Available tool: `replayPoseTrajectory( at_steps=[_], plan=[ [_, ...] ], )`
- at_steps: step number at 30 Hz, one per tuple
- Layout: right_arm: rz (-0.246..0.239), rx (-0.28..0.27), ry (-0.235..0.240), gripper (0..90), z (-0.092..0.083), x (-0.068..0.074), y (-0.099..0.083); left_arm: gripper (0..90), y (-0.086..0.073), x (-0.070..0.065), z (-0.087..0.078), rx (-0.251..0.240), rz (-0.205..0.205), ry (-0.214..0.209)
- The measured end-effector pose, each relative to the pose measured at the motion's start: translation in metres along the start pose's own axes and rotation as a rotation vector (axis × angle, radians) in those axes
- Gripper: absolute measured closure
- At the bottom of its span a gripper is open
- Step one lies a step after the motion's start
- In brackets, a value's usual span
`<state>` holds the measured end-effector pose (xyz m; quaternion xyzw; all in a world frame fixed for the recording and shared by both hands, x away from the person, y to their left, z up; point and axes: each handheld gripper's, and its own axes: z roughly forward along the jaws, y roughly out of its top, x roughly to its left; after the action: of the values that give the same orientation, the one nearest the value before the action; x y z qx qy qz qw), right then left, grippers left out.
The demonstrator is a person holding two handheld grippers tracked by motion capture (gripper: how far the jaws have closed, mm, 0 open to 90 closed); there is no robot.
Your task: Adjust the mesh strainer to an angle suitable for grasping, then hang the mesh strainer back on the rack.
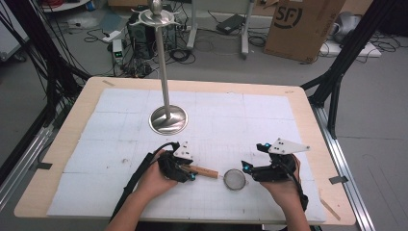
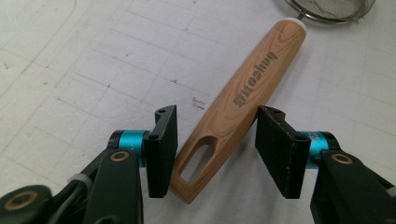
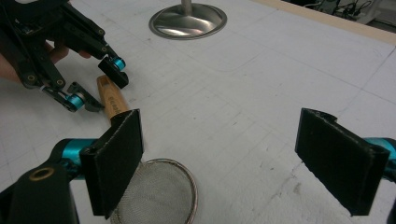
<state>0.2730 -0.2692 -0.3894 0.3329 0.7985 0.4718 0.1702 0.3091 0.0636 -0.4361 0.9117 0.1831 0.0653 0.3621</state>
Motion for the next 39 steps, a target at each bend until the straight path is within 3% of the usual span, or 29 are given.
replayPoseTrajectory(
  at_steps=[7,11,19,24,31,39],
  plan=[
    [0.001,0.001,0.002,14.4,0.001,0.001,0.0,48.1,-0.001,0.002,-0.01,-0.035,-0.009,-0.002],
    [-0.001,0.004,0.002,14.4,0.001,0.001,0.0,45.4,-0.008,0.006,-0.028,-0.092,-0.027,0.004],
    [-0.015,0.018,0.009,14.4,0.005,0.003,0.002,37.8,-0.036,0.028,-0.075,-0.246,-0.112,0.035],
    [-0.014,0.025,0.013,14.4,0.008,0.005,0.003,33.3,-0.045,0.036,-0.093,-0.323,-0.13,0.044],
    [-0.026,0.038,0.018,14.4,0.012,0.008,0.003,22.5,-0.05,0.042,-0.099,-0.331,-0.16,0.069],
    [-0.032,0.05,0.031,14.4,0.015,0.01,0.003,19.0,-0.05,0.042,-0.1,-0.33,-0.158,0.088]
  ],
)
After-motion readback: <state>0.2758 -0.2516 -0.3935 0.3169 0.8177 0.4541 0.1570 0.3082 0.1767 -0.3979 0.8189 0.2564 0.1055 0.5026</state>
